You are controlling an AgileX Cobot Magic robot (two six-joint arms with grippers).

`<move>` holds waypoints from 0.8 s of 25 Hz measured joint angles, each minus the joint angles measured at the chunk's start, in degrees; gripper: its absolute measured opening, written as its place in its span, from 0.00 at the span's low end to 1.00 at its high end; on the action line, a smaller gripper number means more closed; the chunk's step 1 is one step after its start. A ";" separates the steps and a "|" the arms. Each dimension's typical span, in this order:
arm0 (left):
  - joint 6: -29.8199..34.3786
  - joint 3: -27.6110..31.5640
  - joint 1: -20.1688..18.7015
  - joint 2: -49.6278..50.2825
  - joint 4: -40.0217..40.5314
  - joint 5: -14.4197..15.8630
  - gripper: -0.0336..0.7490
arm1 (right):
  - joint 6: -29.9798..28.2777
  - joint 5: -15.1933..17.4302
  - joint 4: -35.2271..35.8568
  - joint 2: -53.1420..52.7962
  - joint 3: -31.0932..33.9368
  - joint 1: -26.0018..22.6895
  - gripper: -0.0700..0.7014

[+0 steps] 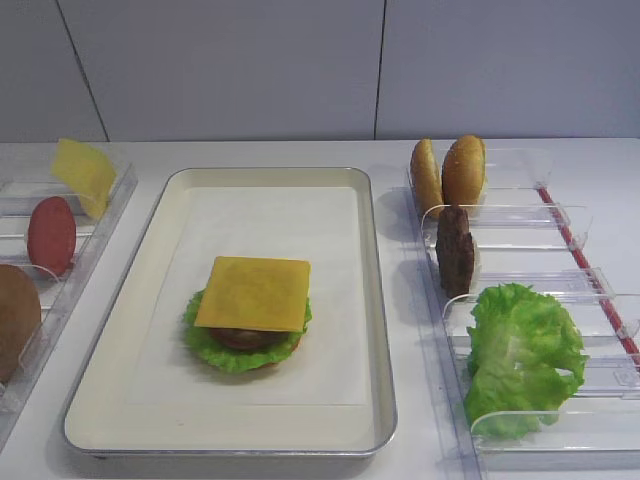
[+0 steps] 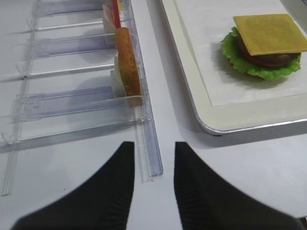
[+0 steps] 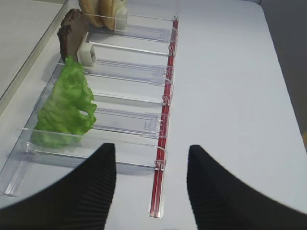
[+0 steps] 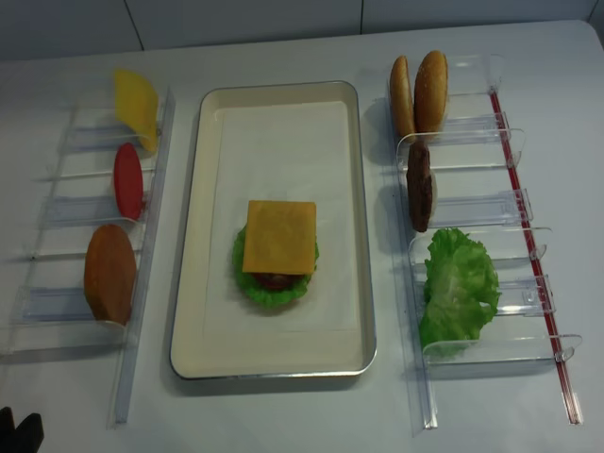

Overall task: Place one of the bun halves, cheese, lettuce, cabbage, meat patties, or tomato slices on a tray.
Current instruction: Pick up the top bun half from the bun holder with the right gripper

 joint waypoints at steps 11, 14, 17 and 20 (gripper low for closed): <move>0.00 0.00 0.00 0.00 0.00 0.00 0.33 | 0.43 -0.33 0.71 0.00 0.00 0.00 0.54; 0.00 0.00 0.00 0.00 0.00 0.00 0.33 | 3.84 -1.78 0.80 2.11 -1.30 0.00 0.54; 0.00 0.00 0.00 0.00 0.00 0.00 0.33 | 7.13 -3.18 1.11 7.20 -3.52 0.00 0.54; 0.00 0.00 0.00 0.00 0.00 0.00 0.33 | 8.31 -4.95 2.14 12.39 -5.35 0.00 0.54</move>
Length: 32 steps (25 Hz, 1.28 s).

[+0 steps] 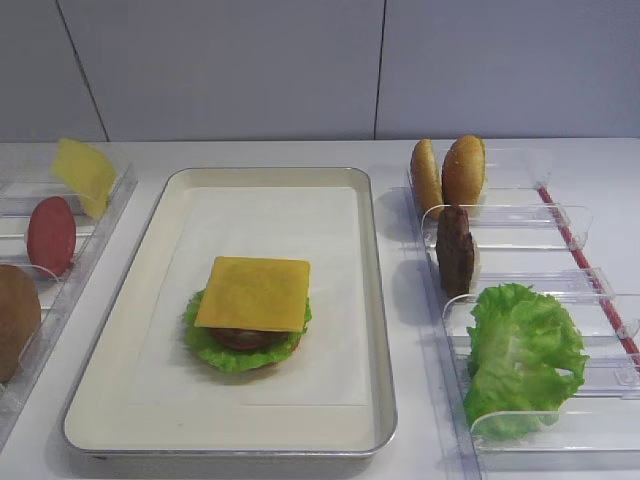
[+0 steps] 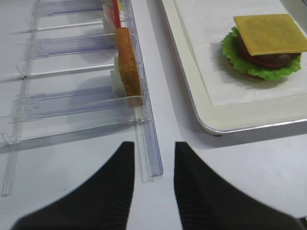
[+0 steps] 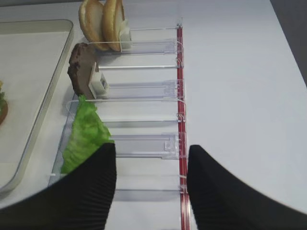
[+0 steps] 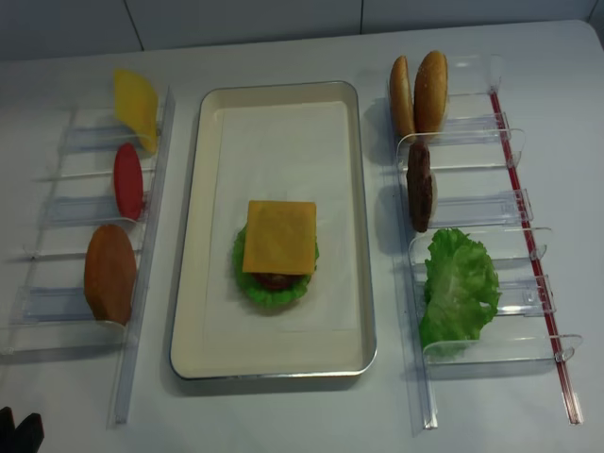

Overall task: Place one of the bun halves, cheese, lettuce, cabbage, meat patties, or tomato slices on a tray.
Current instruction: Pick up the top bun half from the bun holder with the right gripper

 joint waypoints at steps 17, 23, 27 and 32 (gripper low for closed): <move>0.00 0.00 0.00 0.00 0.00 0.00 0.33 | -3.64 -0.73 4.54 39.34 -21.28 0.00 0.87; 0.00 0.00 0.00 0.00 0.00 0.00 0.33 | -4.67 -0.38 8.09 53.73 -30.81 1.15 0.90; 0.00 0.00 0.00 0.00 0.00 0.00 0.33 | -0.75 -0.72 4.99 61.75 -37.13 8.14 0.90; 0.00 0.00 0.00 0.00 0.00 0.00 0.33 | 9.92 0.32 -3.16 72.51 -46.69 16.92 0.90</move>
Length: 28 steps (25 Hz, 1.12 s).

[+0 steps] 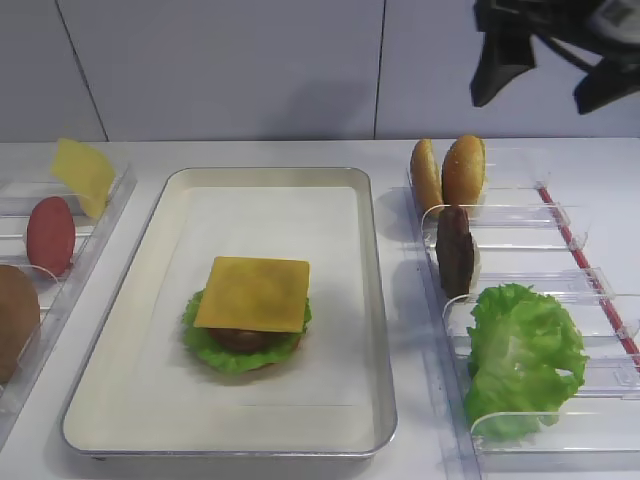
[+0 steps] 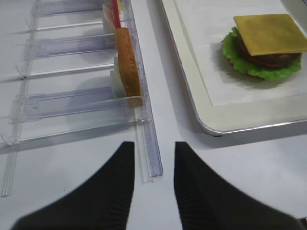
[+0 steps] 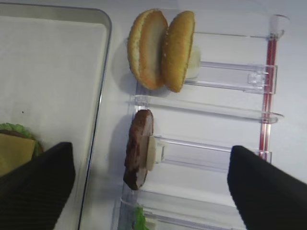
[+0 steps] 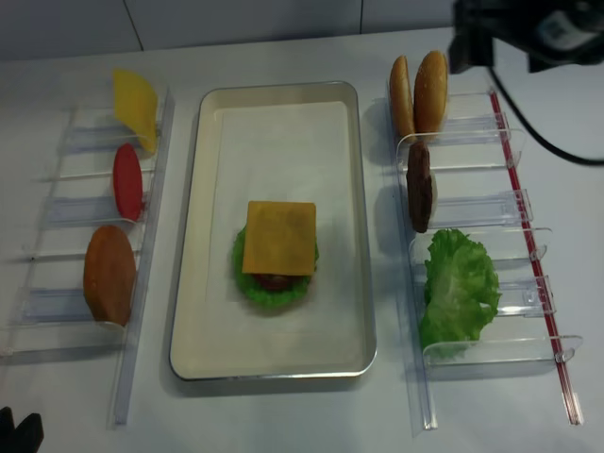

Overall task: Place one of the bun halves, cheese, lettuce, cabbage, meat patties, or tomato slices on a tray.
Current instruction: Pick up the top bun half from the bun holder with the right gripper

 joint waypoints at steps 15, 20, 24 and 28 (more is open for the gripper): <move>0.00 0.00 0.00 0.00 0.00 0.00 0.33 | 10.46 2.96 -5.62 22.87 -20.23 8.07 0.90; 0.00 0.00 0.00 0.00 0.00 0.00 0.33 | 11.38 2.34 -8.09 26.34 -21.46 8.07 0.90; 0.00 0.00 0.00 0.00 0.00 0.00 0.33 | 12.09 0.28 -8.86 28.23 -21.61 8.07 0.90; 0.00 0.00 0.00 0.00 0.00 0.00 0.33 | 12.82 -1.99 -8.99 29.86 -21.61 8.07 0.90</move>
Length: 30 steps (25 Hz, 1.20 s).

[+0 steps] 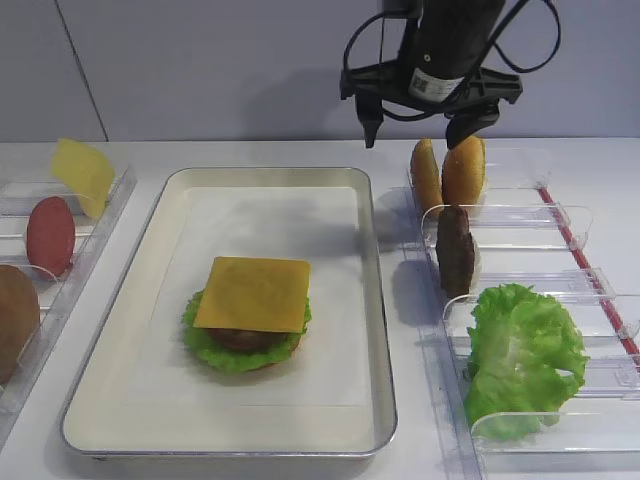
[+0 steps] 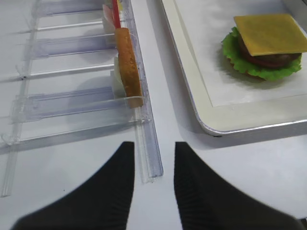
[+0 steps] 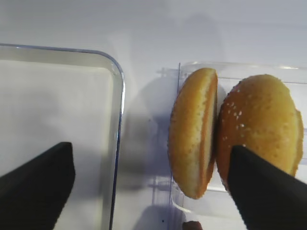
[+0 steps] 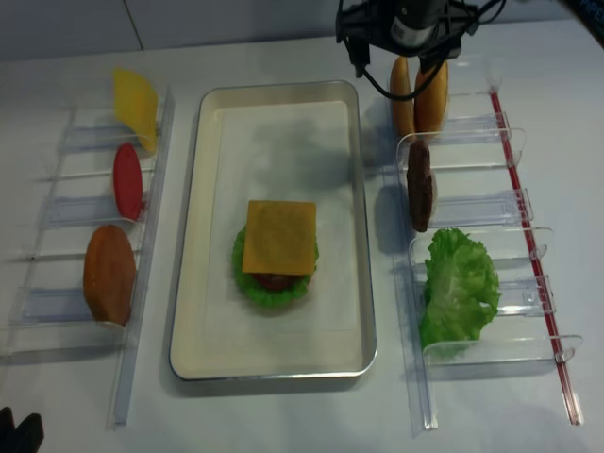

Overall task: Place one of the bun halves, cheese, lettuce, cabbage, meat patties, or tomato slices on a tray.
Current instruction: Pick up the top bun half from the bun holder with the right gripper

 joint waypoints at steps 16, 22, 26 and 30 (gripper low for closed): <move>-0.08 0.00 0.00 0.00 0.00 0.00 0.33 | 0.35 -1.36 -2.43 4.10 -0.06 0.00 0.80; -0.08 0.00 0.00 0.00 0.00 0.00 0.33 | 0.35 -1.99 -3.64 4.23 -0.06 0.00 0.74; -0.08 0.00 0.00 0.00 0.00 0.00 0.33 | 0.35 -1.88 -3.73 4.71 -0.06 0.00 0.70; -0.08 0.00 0.00 0.00 0.00 0.00 0.33 | 0.35 -1.65 -3.86 4.85 -0.06 0.00 0.68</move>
